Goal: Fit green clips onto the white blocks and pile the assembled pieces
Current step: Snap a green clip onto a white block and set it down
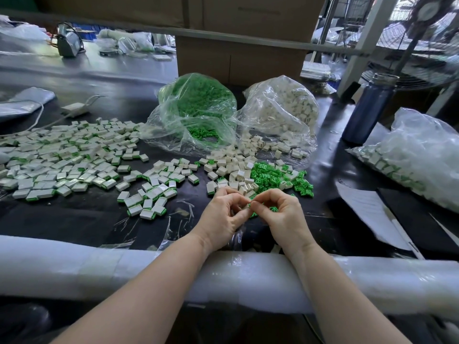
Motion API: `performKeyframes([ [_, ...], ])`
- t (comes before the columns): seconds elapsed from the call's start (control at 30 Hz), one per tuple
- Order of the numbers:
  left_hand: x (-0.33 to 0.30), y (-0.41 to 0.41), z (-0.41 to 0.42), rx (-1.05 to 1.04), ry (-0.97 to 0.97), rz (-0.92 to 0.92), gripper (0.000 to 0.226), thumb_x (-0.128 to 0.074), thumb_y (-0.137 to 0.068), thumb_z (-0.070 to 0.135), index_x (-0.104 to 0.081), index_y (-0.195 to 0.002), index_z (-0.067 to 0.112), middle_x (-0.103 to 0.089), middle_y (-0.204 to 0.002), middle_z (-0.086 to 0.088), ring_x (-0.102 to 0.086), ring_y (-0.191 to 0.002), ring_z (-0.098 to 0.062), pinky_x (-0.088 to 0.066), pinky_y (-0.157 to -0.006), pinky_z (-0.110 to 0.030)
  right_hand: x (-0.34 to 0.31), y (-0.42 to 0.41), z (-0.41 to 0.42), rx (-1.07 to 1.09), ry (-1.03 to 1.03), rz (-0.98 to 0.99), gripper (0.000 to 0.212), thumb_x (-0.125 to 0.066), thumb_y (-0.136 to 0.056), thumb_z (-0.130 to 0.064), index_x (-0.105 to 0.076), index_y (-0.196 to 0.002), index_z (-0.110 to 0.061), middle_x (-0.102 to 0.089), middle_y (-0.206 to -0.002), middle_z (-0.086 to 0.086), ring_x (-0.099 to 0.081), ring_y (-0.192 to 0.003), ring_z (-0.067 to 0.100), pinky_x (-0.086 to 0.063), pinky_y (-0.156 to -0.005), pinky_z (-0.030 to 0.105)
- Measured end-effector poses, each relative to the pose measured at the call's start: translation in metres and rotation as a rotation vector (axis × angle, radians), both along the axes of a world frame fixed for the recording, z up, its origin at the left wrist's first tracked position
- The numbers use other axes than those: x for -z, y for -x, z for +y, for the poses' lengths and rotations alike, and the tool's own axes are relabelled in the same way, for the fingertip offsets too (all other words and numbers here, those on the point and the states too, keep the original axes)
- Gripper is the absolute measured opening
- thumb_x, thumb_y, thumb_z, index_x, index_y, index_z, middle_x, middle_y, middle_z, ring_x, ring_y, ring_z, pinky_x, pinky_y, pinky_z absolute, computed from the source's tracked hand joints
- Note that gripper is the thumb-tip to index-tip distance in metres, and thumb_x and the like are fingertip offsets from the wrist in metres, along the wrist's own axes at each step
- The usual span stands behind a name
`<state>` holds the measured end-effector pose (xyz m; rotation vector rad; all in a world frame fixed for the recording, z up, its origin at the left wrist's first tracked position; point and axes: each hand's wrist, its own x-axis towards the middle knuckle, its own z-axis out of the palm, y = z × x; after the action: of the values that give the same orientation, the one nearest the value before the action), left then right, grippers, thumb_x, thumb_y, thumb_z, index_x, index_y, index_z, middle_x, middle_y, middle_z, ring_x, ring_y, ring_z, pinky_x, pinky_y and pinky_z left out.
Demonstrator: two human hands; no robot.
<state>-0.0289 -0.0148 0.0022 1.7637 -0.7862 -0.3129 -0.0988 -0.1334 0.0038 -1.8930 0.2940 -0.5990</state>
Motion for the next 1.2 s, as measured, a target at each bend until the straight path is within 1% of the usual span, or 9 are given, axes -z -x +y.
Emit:
performKeyframes([
  [0.13,0.001,-0.001,0.002,-0.016,-0.002,-0.003,0.013,-0.063,-0.086,0.011,-0.065,-0.094,0.002,-0.056,-0.092,-0.011,-0.054,-0.074,-0.019,-0.050,-0.066,-0.025,0.000,-0.001,0.000,0.014,0.012,-0.002,0.015,-0.068,-0.082,-0.007,-0.064,-0.073,-0.019,-0.063,-0.076,-0.002,-0.056,-0.071,0.005,-0.044,-0.068,0.012],
  [0.23,0.004,-0.004,0.004,-0.156,-0.013,-0.047,0.013,-0.064,-0.085,0.013,-0.067,-0.098,0.011,-0.065,-0.083,0.001,-0.060,-0.075,-0.012,-0.051,-0.073,-0.020,0.001,0.000,-0.002,0.097,0.023,-0.013,0.012,-0.070,-0.080,-0.011,-0.065,-0.073,-0.019,-0.065,-0.072,-0.007,-0.056,-0.068,0.001,-0.043,-0.067,0.010],
  [0.4,0.007,-0.014,0.010,-0.518,-0.016,-0.064,0.024,-0.059,-0.088,0.010,-0.064,-0.110,0.015,-0.067,-0.096,-0.006,-0.064,-0.081,-0.015,-0.054,-0.073,-0.022,0.002,0.000,-0.002,0.120,0.052,0.030,0.011,-0.071,-0.080,-0.010,-0.065,-0.072,-0.016,-0.061,-0.068,-0.004,-0.051,-0.059,0.001,-0.044,-0.060,0.011],
  [0.53,0.008,-0.023,0.014,-0.697,-0.056,-0.072,0.031,-0.053,-0.090,0.004,-0.061,-0.119,0.012,-0.054,-0.119,-0.013,-0.053,-0.087,-0.013,-0.040,-0.085,-0.016,0.003,0.000,-0.001,0.121,0.090,0.058,0.010,-0.070,-0.081,-0.012,-0.065,-0.073,-0.014,-0.061,-0.070,-0.002,-0.051,-0.062,0.004,-0.044,-0.060,0.010],
  [0.63,0.008,-0.022,0.014,-0.694,-0.165,-0.062,0.037,-0.050,-0.091,0.003,-0.052,-0.128,0.005,-0.036,-0.129,-0.013,-0.045,-0.092,-0.017,-0.029,-0.083,-0.011,0.004,0.000,-0.002,0.134,0.098,0.071,0.009,-0.071,-0.081,-0.014,-0.065,-0.073,-0.014,-0.062,-0.072,0.001,-0.052,-0.063,0.008,-0.044,-0.059,0.012],
  [0.7,0.009,-0.021,0.013,-0.663,-0.242,-0.060,0.039,-0.048,-0.092,0.003,-0.047,-0.130,0.001,-0.027,-0.136,-0.014,-0.046,-0.109,-0.025,-0.030,-0.092,-0.017,0.005,-0.001,-0.002,0.141,0.108,0.079,0.009,-0.071,-0.080,-0.014,-0.066,-0.073,-0.013,-0.063,-0.073,0.002,-0.053,-0.064,0.010,-0.044,-0.059,0.013],
  [0.83,0.008,-0.019,0.011,-0.652,-0.331,-0.088,0.044,-0.048,-0.092,0.003,-0.041,-0.135,0.001,-0.017,-0.145,-0.015,-0.029,-0.132,-0.031,-0.024,-0.106,-0.025,0.007,-0.002,-0.003,0.160,0.145,0.106,0.010,-0.071,-0.080,-0.016,-0.065,-0.073,-0.014,-0.061,-0.072,0.000,-0.051,-0.063,0.010,-0.044,-0.058,0.015],
  [0.97,0.009,-0.018,0.011,-0.625,-0.343,-0.153,0.035,-0.056,-0.090,0.011,-0.054,-0.125,0.007,-0.030,-0.137,-0.012,-0.027,-0.129,-0.026,-0.023,-0.105,-0.024,0.009,-0.003,-0.004,0.192,0.258,0.155,0.009,-0.071,-0.080,-0.011,-0.065,-0.074,-0.015,-0.058,-0.078,-0.005,-0.049,-0.068,0.010,-0.045,-0.070,0.027],
  [1.2,0.011,-0.018,0.010,-0.584,-0.443,-0.229,0.028,-0.057,-0.091,0.025,-0.063,-0.117,0.019,-0.043,-0.124,-0.006,-0.034,-0.116,-0.024,-0.031,-0.101,-0.031,0.009,-0.003,-0.002,0.179,0.387,0.245,0.008,-0.070,-0.080,-0.010,-0.068,-0.082,-0.017,-0.056,-0.089,-0.007,-0.050,-0.078,0.013,-0.046,-0.079,0.029],
])
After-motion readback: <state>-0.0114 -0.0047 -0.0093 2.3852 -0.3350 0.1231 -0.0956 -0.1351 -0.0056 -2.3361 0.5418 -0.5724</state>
